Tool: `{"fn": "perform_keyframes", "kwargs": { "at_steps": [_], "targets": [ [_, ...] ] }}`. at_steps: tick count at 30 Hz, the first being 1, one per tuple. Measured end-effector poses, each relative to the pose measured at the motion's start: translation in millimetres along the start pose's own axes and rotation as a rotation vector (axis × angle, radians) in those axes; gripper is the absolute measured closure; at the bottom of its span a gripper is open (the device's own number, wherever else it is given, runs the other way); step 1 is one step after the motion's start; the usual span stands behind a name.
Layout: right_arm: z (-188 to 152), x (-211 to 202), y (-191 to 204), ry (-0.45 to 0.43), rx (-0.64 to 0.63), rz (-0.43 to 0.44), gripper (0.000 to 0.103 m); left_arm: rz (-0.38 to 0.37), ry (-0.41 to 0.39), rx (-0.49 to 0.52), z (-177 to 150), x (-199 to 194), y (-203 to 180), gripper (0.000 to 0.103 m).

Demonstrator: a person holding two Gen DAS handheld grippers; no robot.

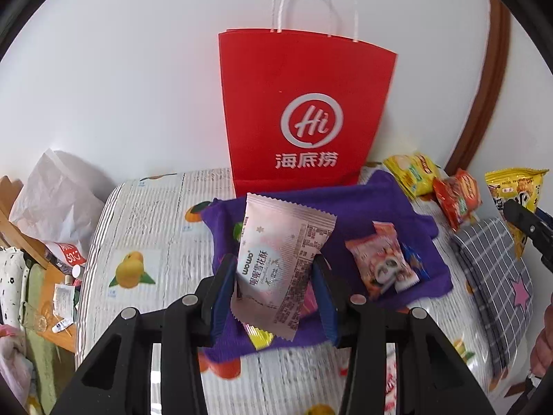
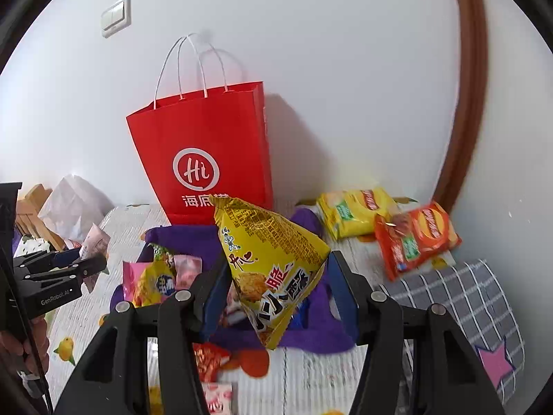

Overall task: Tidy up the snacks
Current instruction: 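Carry the pink packet and yellow bag over the purple towel with both tools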

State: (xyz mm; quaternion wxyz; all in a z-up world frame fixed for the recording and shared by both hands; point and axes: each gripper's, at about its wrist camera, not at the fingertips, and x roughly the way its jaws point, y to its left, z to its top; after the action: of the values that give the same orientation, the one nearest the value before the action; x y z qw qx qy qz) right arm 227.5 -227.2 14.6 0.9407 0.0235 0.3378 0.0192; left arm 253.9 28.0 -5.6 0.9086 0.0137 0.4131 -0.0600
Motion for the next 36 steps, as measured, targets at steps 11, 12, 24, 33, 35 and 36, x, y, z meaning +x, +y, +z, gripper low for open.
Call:
{"fn": "perform_keyframes", "kwargs": {
  "at_steps": [11,12,24,33,35,36],
  "targets": [
    [13,80,11,0.046,-0.013,0.046,0.048,0.013,0.062,-0.017,15,60,1,0.061],
    [12,86,12,0.048,-0.015,0.053,0.048,0.014,0.068,-0.016,16,66,0,0.061],
    [2,140,5,0.126,-0.02,0.066,0.048,0.014,0.123,-0.002,16,113,-19,0.061],
    [-7,153,-4,0.176,-0.042,0.065,0.048,-0.012,0.133,0.02,16,123,-35,0.061],
    [-9,157,-4,0.188,-0.046,0.063,0.048,-0.015,0.132,0.027,17,124,-38,0.061],
    [-10,159,-4,0.2,-0.049,0.067,0.048,-0.018,0.133,0.03,17,126,-40,0.061]
  ]
}}
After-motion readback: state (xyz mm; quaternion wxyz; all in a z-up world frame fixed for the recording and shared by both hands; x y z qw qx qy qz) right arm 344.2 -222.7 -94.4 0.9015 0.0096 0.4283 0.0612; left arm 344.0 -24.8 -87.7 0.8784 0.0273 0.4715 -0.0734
